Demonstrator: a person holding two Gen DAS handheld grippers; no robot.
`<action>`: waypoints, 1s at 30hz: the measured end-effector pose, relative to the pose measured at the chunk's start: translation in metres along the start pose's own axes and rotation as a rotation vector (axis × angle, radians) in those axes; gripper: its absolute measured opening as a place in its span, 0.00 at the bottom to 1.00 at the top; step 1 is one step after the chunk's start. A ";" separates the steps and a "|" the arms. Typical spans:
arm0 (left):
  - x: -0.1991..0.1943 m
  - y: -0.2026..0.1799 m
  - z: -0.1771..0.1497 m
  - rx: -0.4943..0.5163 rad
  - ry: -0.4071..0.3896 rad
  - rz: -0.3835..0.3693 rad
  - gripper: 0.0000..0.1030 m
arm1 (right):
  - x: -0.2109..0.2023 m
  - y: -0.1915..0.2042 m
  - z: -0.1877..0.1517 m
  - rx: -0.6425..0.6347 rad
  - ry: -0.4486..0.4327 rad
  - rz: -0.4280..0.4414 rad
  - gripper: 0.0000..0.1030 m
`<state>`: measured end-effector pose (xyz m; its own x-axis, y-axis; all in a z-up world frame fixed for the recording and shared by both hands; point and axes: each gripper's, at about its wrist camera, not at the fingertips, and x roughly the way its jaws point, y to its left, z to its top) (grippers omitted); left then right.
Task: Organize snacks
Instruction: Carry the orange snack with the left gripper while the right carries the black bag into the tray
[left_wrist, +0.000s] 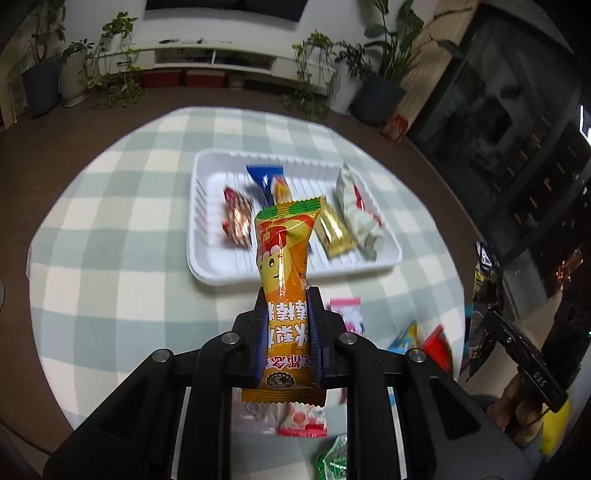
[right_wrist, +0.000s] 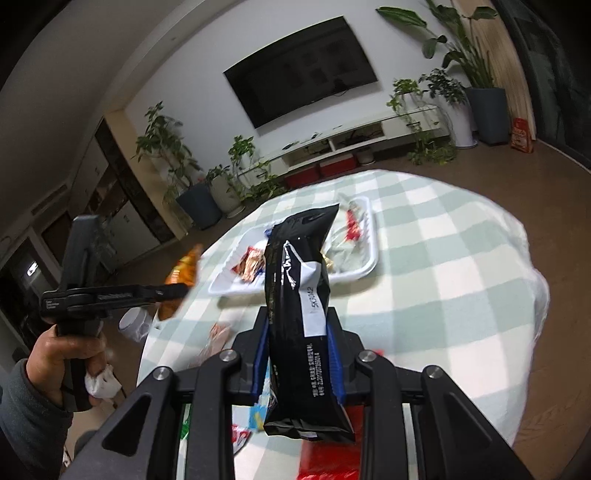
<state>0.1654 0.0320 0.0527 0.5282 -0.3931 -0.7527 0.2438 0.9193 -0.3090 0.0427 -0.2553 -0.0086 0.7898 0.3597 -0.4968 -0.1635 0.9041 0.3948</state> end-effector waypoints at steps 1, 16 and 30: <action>-0.003 0.004 0.011 -0.013 -0.018 -0.006 0.16 | -0.001 -0.003 0.007 0.004 -0.008 -0.005 0.29; 0.079 0.028 0.096 -0.025 0.007 0.051 0.16 | 0.138 0.036 0.132 -0.081 0.186 0.016 0.29; 0.165 0.046 0.077 -0.007 0.109 0.101 0.17 | 0.236 0.030 0.109 -0.152 0.377 -0.097 0.29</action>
<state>0.3265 0.0077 -0.0405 0.4580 -0.2944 -0.8388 0.1884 0.9543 -0.2320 0.2894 -0.1685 -0.0297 0.5384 0.3052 -0.7854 -0.2072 0.9514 0.2276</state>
